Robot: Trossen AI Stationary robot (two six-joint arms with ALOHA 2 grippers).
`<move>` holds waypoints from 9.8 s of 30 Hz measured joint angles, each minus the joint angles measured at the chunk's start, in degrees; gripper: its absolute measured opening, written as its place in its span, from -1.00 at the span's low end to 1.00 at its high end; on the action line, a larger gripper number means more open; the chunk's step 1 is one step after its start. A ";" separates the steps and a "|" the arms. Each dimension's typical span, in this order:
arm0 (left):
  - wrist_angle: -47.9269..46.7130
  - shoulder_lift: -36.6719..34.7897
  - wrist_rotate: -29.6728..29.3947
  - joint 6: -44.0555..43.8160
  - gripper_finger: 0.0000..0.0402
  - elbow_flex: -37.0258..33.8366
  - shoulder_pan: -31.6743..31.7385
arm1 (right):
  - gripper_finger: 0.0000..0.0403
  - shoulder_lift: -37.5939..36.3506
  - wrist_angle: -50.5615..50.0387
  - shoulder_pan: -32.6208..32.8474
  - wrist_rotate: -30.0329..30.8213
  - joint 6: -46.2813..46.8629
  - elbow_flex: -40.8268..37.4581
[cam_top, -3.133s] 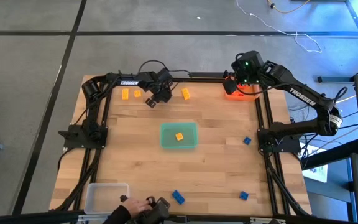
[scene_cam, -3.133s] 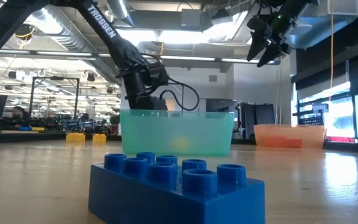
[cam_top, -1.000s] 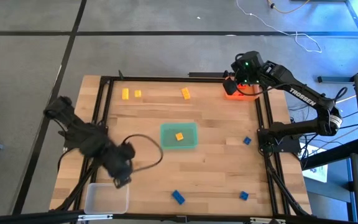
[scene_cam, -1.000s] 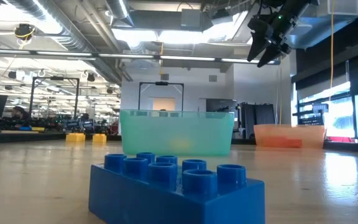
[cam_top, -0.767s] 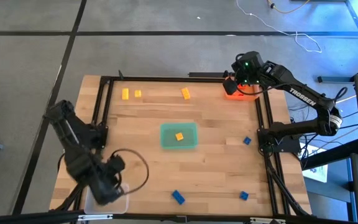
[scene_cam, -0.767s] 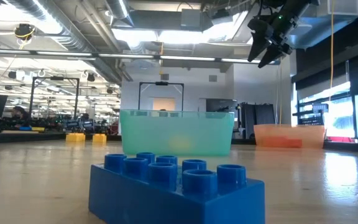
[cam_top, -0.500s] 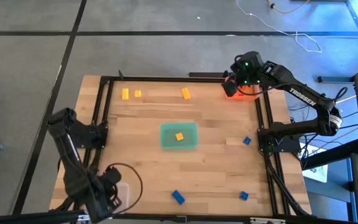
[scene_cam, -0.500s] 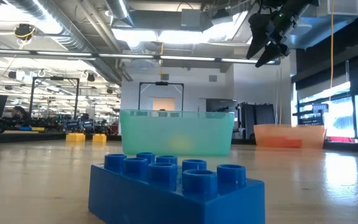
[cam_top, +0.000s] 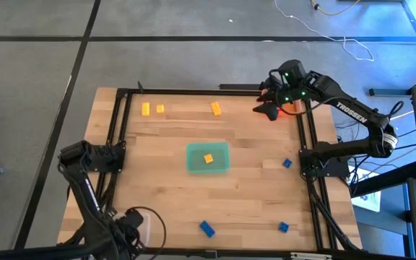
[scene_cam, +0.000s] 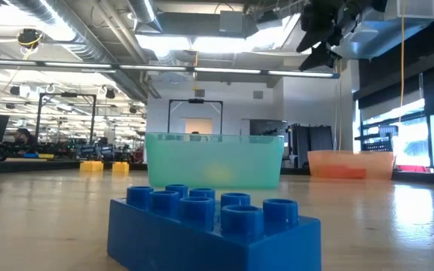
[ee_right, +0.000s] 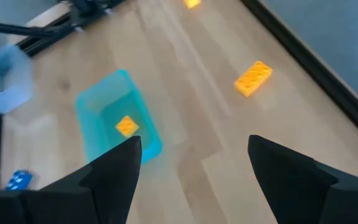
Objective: Sort & place blocks by color
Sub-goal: Put the blue game piece into the transparent bin
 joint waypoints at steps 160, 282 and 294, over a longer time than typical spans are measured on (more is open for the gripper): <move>-12.52 -22.01 -33.09 49.69 -0.29 -6.93 27.52 | 0.25 27.58 -14.88 36.94 23.91 87.87 -23.69; -6.51 -21.98 -30.08 46.04 -0.29 -6.93 34.90 | -0.31 26.67 -1.66 37.42 31.94 10.53 -8.87; 2.15 -22.36 -34.14 57.87 -0.29 -6.93 42.91 | -0.31 26.64 -4.02 37.90 44.79 3.43 13.02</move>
